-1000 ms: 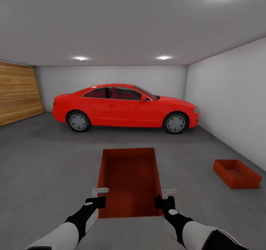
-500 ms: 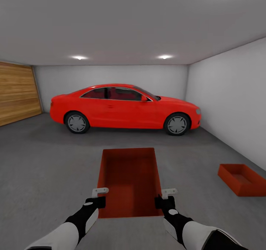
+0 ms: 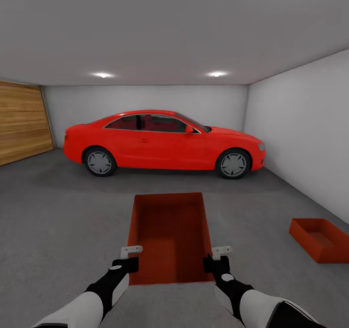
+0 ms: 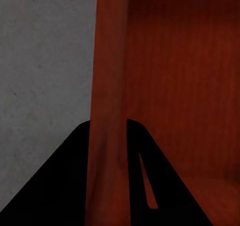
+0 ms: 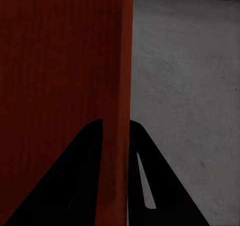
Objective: Move the two storage containers from the living room to the garage. In the garage, place one container on the floor and stack the other container on top of it (either order is fine).
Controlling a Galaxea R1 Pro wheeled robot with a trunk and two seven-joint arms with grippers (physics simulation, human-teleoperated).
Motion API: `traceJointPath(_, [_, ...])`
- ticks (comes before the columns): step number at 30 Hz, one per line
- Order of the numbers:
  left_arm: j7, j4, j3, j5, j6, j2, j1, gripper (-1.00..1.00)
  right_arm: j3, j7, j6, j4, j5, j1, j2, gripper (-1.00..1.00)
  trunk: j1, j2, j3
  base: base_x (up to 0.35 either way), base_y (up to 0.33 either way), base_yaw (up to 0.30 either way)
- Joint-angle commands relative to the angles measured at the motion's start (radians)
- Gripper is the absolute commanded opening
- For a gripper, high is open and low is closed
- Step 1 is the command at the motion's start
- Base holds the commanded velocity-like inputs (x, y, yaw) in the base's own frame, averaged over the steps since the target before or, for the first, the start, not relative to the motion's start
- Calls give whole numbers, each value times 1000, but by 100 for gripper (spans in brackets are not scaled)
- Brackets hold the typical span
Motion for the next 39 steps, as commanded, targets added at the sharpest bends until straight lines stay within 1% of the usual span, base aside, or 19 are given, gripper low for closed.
traceJointPath(1, [6,-8,7,0,4,6,-1,-100,3,-5,3,6,0,0,0,-100,1,-1,-1,318,0,0])
traceJointPath(12, [6,-7,14,-8,4,4,-1,-100,46,-5,3,5,-43,0,-2,-100,1,-1,-1,321,0,0])
traceJointPath(13, [6,-7,33,-10,4,28,-1,-100,-99,-5,3,12,61,0,-2,-100,1,-1,-1,322,0,0])
traceJointPath(21, [6,-6,32,-10,4,28,-1,-100,-99,-5,3,12,61,0,-2,-100,1,-1,-1,322,0,0])
traceJointPath(29, [6,-5,32,-10,4,28,-1,-100,-100,-5,2,12,60,0,7,-100,1,-1,-1,322,0,0])
traceJointPath(39, [6,-5,32,-10,4,28,-1,-100,-100,-5,1,12,60,0,7,-100,1,-1,-1,322,0,0])
